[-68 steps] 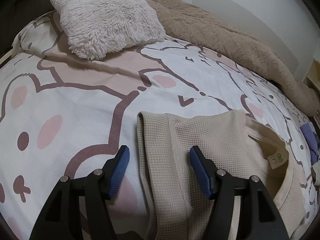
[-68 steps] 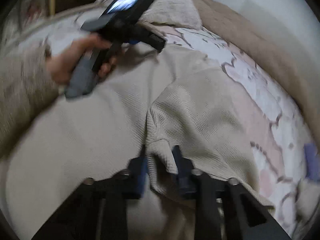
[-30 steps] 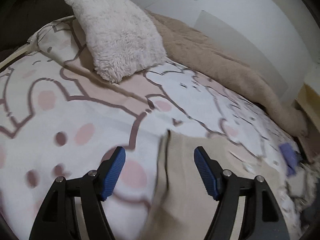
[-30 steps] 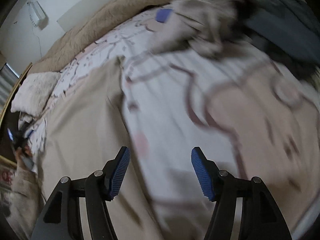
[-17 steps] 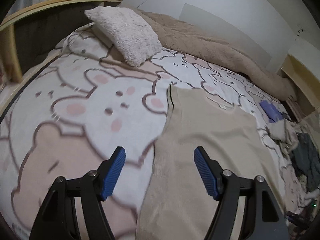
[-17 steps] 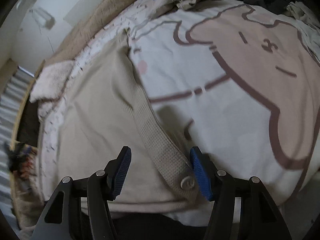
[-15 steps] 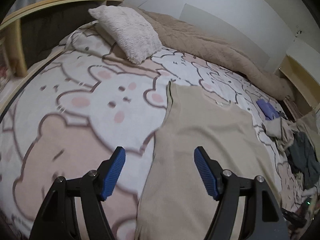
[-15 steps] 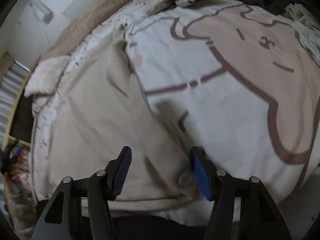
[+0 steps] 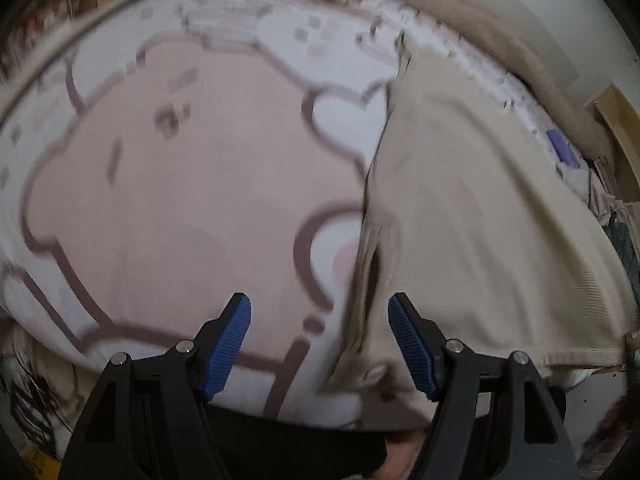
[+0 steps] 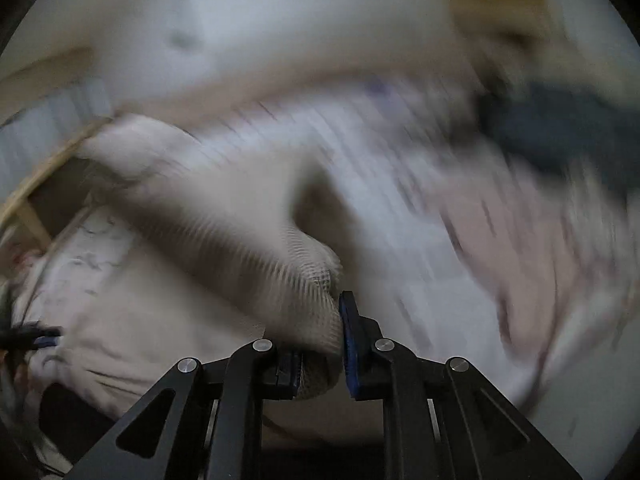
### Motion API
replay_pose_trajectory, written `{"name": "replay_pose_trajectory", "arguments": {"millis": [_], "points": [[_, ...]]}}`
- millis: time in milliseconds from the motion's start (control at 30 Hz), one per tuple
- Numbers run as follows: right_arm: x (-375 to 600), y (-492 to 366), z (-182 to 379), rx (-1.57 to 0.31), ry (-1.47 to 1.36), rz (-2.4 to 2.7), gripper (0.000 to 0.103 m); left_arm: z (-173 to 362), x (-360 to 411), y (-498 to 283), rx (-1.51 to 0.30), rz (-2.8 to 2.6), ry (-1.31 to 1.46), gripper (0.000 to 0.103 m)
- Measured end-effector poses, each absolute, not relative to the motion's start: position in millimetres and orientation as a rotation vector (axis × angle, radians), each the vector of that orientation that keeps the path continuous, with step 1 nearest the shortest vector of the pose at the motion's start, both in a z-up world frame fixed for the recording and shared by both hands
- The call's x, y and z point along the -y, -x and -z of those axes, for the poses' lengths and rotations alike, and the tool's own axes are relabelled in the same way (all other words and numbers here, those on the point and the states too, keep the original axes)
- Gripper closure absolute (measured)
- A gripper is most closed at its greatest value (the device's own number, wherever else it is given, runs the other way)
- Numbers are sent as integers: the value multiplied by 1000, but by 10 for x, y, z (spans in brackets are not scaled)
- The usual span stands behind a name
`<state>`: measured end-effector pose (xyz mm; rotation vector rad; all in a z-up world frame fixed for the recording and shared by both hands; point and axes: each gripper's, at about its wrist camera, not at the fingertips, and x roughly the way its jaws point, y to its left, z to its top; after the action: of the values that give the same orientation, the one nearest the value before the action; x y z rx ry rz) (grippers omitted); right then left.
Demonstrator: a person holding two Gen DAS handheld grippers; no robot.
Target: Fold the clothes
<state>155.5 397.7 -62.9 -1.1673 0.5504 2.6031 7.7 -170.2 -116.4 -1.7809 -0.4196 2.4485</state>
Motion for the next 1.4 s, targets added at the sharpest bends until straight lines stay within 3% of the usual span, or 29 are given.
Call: {"name": "replay_pose_trajectory", "arguments": {"millis": [67,133,167,300,433,467,567,633,700,800,1167,1300,1400], "points": [[-4370,-1618,1257,-803,1330,-2338,86,1272,1665,-126,419,-2451,1782,31],[-4509,-1662,1361,-981,1278,-2300,86,1253,1537,-158,344,-2463,1767,19],[-4575,-1684,1406,-1068,1248,-2280,86,1241,1468,-173,306,-2465,1761,18],[-4538,-1514,1280,-930,1324,-2286,86,1293,1260,-185,280,-2423,1797,15],[-4585,-1457,1247,-944,1365,-2267,86,1329,1074,-150,341,-2365,1824,16],[-4589,-1462,1242,-959,1368,-2259,86,1333,1056,-130,375,-2337,1828,17],[-4522,-1508,1176,-981,1344,-2264,86,1350,1016,-85,424,-2331,1857,34],[-4507,-1503,1181,-1028,1327,-2240,86,1337,1119,-42,470,-2339,1878,72],[-4469,-1531,1123,-1076,1293,-2249,86,1302,1305,-25,629,-2294,1864,76],[-4412,-1543,890,-1100,1196,-2326,86,1157,1533,-27,750,-2304,1814,78],[-4125,-1785,14,-1035,1102,-2477,86,220,1739,-435,590,-2517,1624,79],[-4083,-1863,216,-940,1183,-2419,86,311,1766,-583,513,-2539,1667,78],[-4053,-1752,743,-826,1355,-2289,86,814,1732,-513,481,-2486,1840,79]]}}
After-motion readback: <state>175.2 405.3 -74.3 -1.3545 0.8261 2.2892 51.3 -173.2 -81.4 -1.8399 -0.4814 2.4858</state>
